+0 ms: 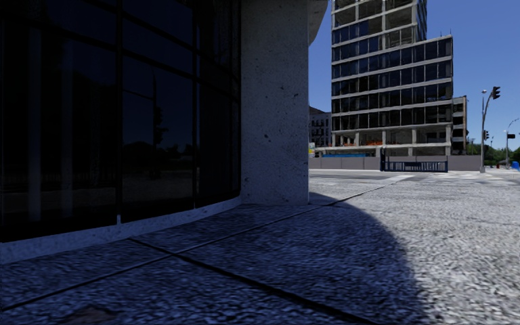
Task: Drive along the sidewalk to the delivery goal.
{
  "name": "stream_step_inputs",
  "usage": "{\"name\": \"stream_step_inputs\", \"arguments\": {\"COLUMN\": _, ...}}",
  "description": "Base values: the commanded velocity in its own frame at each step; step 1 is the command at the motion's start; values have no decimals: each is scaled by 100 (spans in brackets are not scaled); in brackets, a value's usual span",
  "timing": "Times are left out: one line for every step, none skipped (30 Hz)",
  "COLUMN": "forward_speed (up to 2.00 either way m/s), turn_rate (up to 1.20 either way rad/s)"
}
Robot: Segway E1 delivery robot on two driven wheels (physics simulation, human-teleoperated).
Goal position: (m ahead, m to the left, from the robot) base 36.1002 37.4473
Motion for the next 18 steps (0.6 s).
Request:
{"name": "stream_step_inputs", "arguments": {"forward_speed": 200, "turn_rate": -55}}
{"name": "stream_step_inputs", "arguments": {"forward_speed": 200, "turn_rate": -55}}
{"name": "stream_step_inputs", "arguments": {"forward_speed": 200, "turn_rate": -57}}
{"name": "stream_step_inputs", "arguments": {"forward_speed": 200, "turn_rate": -63}}
{"name": "stream_step_inputs", "arguments": {"forward_speed": 200, "turn_rate": -65}}
{"name": "stream_step_inputs", "arguments": {"forward_speed": 200, "turn_rate": -65}}
{"name": "stream_step_inputs", "arguments": {"forward_speed": 200, "turn_rate": -66}}
{"name": "stream_step_inputs", "arguments": {"forward_speed": 200, "turn_rate": -66}}
{"name": "stream_step_inputs", "arguments": {"forward_speed": 200, "turn_rate": -66}}
{"name": "stream_step_inputs", "arguments": {"forward_speed": 200, "turn_rate": -66}}
{"name": "stream_step_inputs", "arguments": {"forward_speed": 200, "turn_rate": -66}}
{"name": "stream_step_inputs", "arguments": {"forward_speed": 200, "turn_rate": -66}}
{"name": "stream_step_inputs", "arguments": {"forward_speed": 200, "turn_rate": -66}}
{"name": "stream_step_inputs", "arguments": {"forward_speed": 200, "turn_rate": -66}}
{"name": "stream_step_inputs", "arguments": {"forward_speed": 200, "turn_rate": -66}}
{"name": "stream_step_inputs", "arguments": {"forward_speed": 200, "turn_rate": -66}}
{"name": "stream_step_inputs", "arguments": {"forward_speed": 200, "turn_rate": -66}}
{"name": "stream_step_inputs", "arguments": {"forward_speed": 200, "turn_rate": -66}}
